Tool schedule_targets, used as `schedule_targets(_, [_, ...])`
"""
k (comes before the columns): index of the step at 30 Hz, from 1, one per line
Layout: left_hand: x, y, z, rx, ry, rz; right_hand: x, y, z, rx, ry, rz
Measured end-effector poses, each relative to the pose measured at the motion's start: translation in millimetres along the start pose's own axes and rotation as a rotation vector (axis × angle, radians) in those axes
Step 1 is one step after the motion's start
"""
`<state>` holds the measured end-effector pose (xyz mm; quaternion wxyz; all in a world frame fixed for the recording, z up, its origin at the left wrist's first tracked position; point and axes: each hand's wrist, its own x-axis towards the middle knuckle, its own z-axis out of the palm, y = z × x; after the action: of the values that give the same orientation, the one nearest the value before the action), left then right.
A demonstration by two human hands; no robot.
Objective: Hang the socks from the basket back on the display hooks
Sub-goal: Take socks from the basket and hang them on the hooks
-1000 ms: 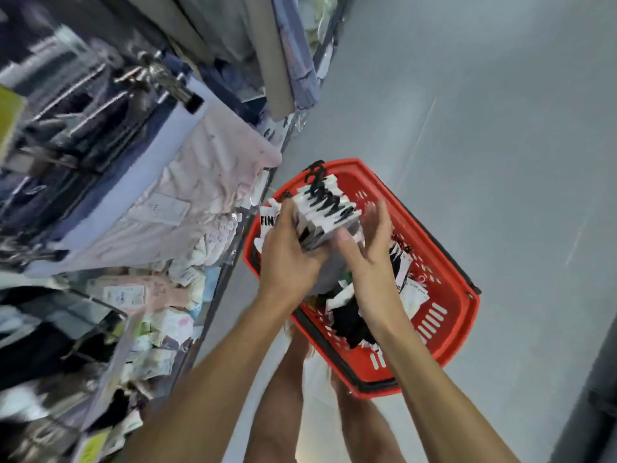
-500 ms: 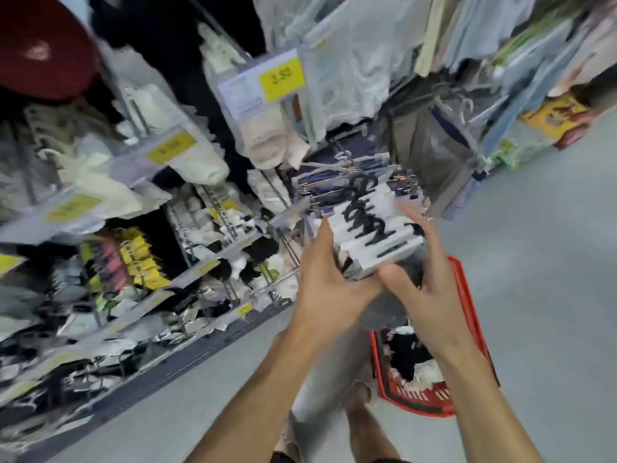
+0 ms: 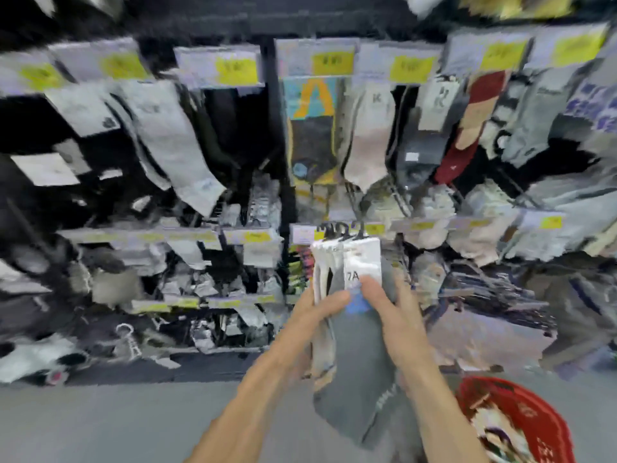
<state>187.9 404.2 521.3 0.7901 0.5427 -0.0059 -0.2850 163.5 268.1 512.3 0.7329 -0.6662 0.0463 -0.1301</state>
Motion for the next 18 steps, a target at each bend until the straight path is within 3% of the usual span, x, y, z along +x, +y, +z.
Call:
schedule_targets(3, [-50,32,-55,-0.111,0.010,-0.097,-15,-14,79,0.021,-0.105,0.001])
schedule_targets(8, [-90,68,-111,-0.213,0.125,0.014,-18,-39,156,-0.088,-0.138,-0.048])
schedule_targets(13, [-90,80,-140,-0.291,0.136,0.089,3,-52,186,-0.279,-0.092,-0.152])
schedule_targets(18, [-70,89,-157,-0.265,0.113,0.125,30,-49,188,-0.230,-0.144,-0.100])
